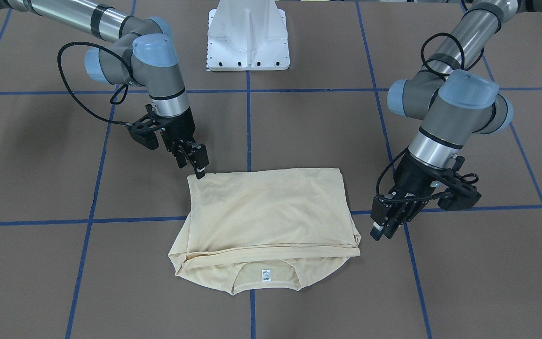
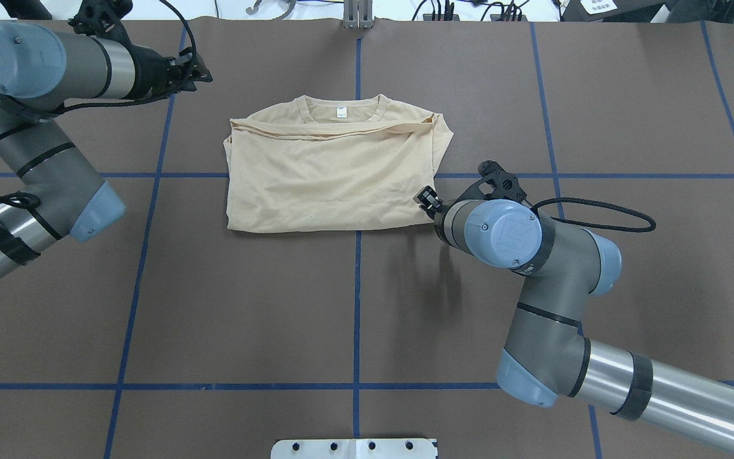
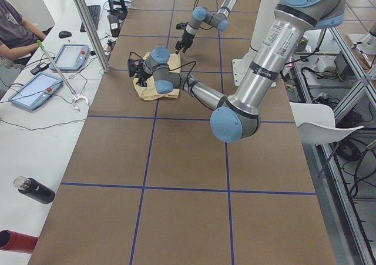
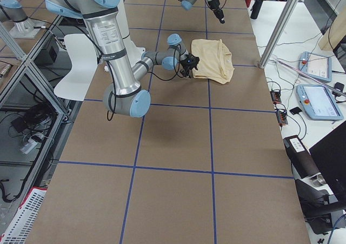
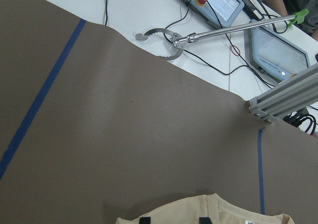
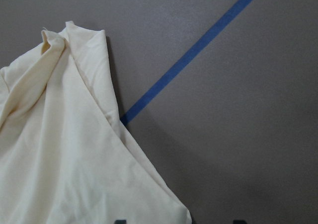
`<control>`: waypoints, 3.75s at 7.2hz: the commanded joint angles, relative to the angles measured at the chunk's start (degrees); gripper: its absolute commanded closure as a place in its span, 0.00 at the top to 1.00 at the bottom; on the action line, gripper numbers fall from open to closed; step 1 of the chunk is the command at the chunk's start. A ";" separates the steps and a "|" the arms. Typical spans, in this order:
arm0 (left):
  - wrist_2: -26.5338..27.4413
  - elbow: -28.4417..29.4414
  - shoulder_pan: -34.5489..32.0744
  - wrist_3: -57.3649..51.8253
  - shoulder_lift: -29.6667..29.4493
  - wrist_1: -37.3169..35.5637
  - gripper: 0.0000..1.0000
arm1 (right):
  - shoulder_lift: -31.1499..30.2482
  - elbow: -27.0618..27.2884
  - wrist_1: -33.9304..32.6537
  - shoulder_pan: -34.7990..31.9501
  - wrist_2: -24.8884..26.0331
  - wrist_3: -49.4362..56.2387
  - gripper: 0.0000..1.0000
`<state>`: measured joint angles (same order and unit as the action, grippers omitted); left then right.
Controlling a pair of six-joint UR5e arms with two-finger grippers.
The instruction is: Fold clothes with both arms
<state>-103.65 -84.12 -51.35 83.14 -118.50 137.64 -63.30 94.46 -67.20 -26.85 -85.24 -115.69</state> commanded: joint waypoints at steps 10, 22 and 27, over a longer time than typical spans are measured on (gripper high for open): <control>-3.72 -4.71 0.11 0.44 0.11 -0.78 0.43 | -15.62 25.98 -6.04 14.22 -0.45 -1.98 0.00; 4.31 -12.65 22.34 12.84 5.47 -16.61 0.50 | -3.86 10.41 -9.44 -7.60 -10.12 10.39 1.00; 4.59 -11.24 22.88 12.84 5.12 -16.79 0.47 | -3.76 9.78 -9.44 -7.60 -10.29 10.40 1.00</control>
<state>-98.97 -95.68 -28.51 95.98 -113.35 120.86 -67.07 104.27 -76.60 -34.45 -95.47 -105.30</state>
